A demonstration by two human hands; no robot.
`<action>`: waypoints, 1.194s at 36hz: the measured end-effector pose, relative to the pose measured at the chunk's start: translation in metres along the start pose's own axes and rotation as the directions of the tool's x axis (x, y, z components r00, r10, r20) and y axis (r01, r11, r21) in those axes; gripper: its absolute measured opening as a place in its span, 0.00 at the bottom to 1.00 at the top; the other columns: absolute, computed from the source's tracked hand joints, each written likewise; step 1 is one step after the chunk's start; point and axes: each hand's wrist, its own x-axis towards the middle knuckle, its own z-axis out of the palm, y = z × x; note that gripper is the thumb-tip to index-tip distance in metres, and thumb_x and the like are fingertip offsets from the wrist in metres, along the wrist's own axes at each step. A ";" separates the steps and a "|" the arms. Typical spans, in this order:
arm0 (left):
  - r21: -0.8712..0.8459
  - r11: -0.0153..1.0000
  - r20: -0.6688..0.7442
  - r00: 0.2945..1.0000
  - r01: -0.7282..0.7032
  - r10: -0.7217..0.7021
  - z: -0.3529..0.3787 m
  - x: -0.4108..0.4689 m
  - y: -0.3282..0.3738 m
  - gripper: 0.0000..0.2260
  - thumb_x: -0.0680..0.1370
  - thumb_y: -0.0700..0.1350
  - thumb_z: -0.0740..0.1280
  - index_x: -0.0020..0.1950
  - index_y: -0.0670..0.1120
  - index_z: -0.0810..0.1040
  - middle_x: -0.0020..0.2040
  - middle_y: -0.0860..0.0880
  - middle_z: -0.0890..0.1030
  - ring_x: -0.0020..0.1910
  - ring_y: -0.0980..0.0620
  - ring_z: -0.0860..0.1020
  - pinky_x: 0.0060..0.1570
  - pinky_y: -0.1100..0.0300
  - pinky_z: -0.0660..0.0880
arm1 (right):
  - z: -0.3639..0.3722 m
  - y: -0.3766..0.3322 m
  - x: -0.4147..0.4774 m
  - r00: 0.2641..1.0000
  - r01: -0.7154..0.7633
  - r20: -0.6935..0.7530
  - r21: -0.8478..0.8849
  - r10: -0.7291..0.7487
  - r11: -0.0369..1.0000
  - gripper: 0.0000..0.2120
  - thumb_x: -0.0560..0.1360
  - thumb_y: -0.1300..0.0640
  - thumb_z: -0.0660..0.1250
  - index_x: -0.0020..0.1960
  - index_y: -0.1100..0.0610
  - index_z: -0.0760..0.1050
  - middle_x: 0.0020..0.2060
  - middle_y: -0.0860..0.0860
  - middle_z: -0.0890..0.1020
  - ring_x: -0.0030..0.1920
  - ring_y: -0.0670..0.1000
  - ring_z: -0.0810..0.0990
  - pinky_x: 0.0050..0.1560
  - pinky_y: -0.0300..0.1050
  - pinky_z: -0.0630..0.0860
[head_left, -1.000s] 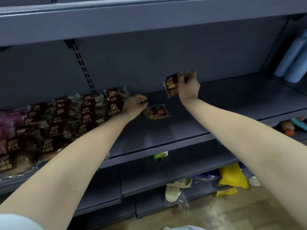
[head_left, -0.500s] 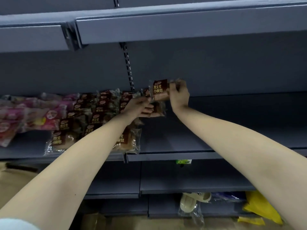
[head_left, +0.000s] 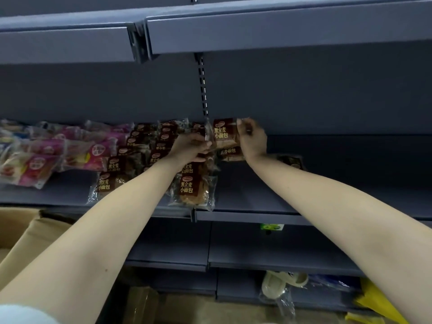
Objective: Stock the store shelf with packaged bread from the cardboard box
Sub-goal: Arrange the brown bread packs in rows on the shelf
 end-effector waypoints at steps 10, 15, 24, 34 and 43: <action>0.500 0.864 0.016 0.998 -0.058 0.058 0.029 0.009 -0.005 0.05 0.74 0.50 0.72 0.47 0.51 0.80 0.45 0.54 0.82 0.43 0.57 0.79 0.52 0.63 0.72 | -0.019 0.034 -0.009 0.995 -0.096 -0.045 -0.100 0.092 0.990 0.12 0.81 0.57 0.58 0.58 0.62 0.74 0.51 0.57 0.80 0.53 0.54 0.78 0.42 0.34 0.66; 0.615 0.775 0.067 0.989 -0.142 0.129 0.031 0.010 -0.013 0.06 0.74 0.47 0.72 0.46 0.55 0.76 0.44 0.55 0.80 0.49 0.54 0.80 0.56 0.56 0.75 | -0.019 0.039 -0.014 0.989 -0.147 -0.038 -0.115 0.143 0.982 0.11 0.79 0.63 0.59 0.60 0.62 0.72 0.54 0.56 0.79 0.56 0.53 0.77 0.40 0.28 0.62; 0.737 0.626 0.089 0.955 -0.255 0.285 0.044 0.000 -0.018 0.37 0.74 0.55 0.69 0.77 0.47 0.55 0.74 0.45 0.60 0.72 0.43 0.58 0.72 0.47 0.58 | -0.007 0.052 -0.027 0.982 -0.188 -0.047 -0.083 0.185 0.979 0.17 0.75 0.69 0.60 0.62 0.60 0.67 0.57 0.56 0.75 0.58 0.53 0.75 0.50 0.32 0.66; 0.844 0.488 0.105 0.961 -0.222 0.256 0.057 0.003 -0.033 0.40 0.73 0.64 0.66 0.77 0.47 0.53 0.77 0.47 0.57 0.76 0.44 0.52 0.75 0.47 0.47 | 0.001 0.060 -0.031 0.997 -0.063 -0.046 -0.069 0.059 0.996 0.19 0.77 0.65 0.62 0.67 0.59 0.66 0.62 0.57 0.73 0.62 0.53 0.72 0.55 0.30 0.62; 0.889 0.427 0.061 0.968 -0.164 0.245 0.060 0.008 -0.039 0.40 0.73 0.67 0.62 0.77 0.48 0.53 0.79 0.49 0.51 0.77 0.45 0.45 0.75 0.44 0.45 | 0.000 0.060 -0.036 0.999 -0.036 0.020 -0.082 0.038 0.996 0.31 0.73 0.66 0.62 0.74 0.57 0.59 0.69 0.54 0.66 0.70 0.52 0.64 0.65 0.37 0.58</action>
